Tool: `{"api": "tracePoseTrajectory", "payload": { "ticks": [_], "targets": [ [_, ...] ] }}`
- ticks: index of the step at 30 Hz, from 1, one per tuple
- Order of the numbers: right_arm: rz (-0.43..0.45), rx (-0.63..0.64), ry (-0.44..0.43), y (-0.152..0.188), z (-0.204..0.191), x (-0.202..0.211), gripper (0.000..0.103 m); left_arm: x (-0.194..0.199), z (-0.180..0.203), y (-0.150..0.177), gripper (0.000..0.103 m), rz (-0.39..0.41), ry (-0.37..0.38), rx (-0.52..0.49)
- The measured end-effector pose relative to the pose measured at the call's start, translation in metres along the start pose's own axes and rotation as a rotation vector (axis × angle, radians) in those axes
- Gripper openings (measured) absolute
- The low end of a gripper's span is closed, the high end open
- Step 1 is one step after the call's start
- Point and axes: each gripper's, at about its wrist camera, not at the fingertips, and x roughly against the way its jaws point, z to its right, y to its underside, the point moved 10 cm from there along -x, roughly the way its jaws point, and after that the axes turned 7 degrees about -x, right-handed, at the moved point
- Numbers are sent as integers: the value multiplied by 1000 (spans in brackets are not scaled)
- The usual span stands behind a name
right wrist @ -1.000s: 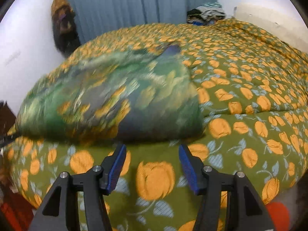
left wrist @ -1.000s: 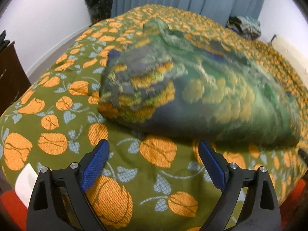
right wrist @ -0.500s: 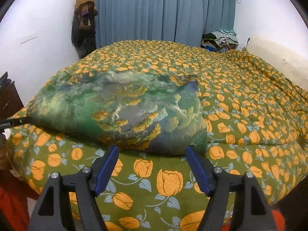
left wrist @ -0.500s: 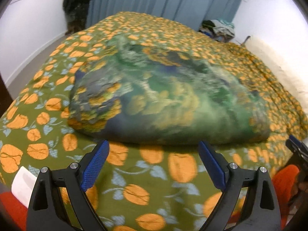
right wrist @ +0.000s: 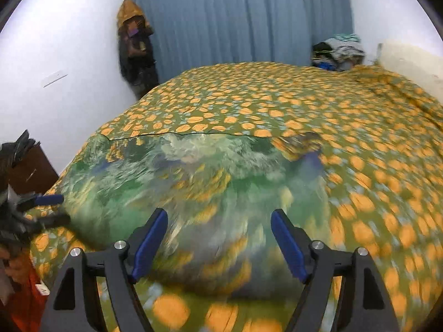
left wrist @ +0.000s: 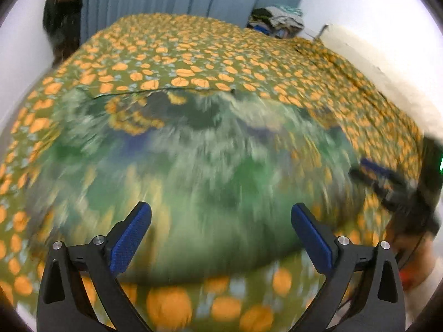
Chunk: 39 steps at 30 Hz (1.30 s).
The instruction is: Fold large clothes
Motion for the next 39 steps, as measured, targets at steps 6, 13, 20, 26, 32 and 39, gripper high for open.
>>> {"api": "tracePoseTrajectory", "payload": {
  "ticks": [6, 13, 20, 26, 32, 39],
  "targets": [
    [-39, -130, -16, 41, 40, -22, 79, -91, -31, -35, 101, -114, -128, -21],
    [-41, -14, -4, 45, 31, -29, 80, -138, -55, -87, 102, -148, -186, 50],
    [-50, -61, -35, 41, 36, -28, 80, -125, -36, -61, 102, -181, -164, -72],
    [-48, -85, -38, 39, 38, -31, 80, -76, -7, -12, 102, -136, -143, -210],
    [-44, -111, -26, 41, 42, -30, 80, -44, 9, 34, 102, -95, -149, -239],
    [-72, -148, 26, 48, 47, -16, 80, -23, 38, 81, 102, -108, -179, -392]
  ]
}}
